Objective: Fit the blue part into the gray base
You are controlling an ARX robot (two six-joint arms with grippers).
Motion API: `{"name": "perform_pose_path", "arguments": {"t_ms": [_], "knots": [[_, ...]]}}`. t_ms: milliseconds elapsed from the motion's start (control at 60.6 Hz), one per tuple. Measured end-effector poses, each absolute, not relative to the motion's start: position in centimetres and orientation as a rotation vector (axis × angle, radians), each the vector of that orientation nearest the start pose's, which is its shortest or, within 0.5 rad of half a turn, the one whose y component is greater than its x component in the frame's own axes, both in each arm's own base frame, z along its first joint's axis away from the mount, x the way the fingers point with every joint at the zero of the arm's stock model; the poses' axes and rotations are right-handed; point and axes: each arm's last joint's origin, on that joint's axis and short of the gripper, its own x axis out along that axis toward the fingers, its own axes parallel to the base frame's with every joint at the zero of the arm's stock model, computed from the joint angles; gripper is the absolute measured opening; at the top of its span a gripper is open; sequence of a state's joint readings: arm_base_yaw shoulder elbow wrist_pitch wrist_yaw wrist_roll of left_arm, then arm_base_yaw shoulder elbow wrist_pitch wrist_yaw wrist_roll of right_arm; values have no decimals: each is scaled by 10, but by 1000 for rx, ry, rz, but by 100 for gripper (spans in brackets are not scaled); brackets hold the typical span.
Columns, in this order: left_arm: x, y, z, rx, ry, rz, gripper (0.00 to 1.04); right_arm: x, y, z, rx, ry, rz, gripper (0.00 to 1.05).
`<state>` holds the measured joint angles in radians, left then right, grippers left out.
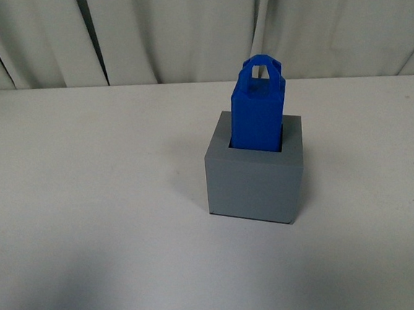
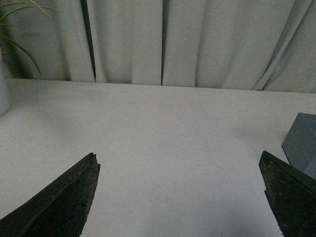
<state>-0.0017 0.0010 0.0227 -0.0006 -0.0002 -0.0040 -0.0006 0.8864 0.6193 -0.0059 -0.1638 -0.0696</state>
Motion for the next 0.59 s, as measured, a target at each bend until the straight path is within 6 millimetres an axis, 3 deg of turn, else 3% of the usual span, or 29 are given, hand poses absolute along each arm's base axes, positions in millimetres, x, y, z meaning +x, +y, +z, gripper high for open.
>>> {"name": "perform_pose_path", "arguments": {"t_ms": [50, 198, 545, 594], "knots": [[96, 0, 171, -4, -21, -2, 98, 198, 4, 274, -36, 242, 144, 94], [96, 0, 171, -4, -21, 1, 98, 185, 0, 253, -20, 10, -1, 67], [96, 0, 171, -4, -21, -1, 98, 155, 0, 210, -12, 8, 0, 5], [96, 0, 171, -4, -21, -1, 98, 151, 0, 206, -12, 7, 0, 1]]}}
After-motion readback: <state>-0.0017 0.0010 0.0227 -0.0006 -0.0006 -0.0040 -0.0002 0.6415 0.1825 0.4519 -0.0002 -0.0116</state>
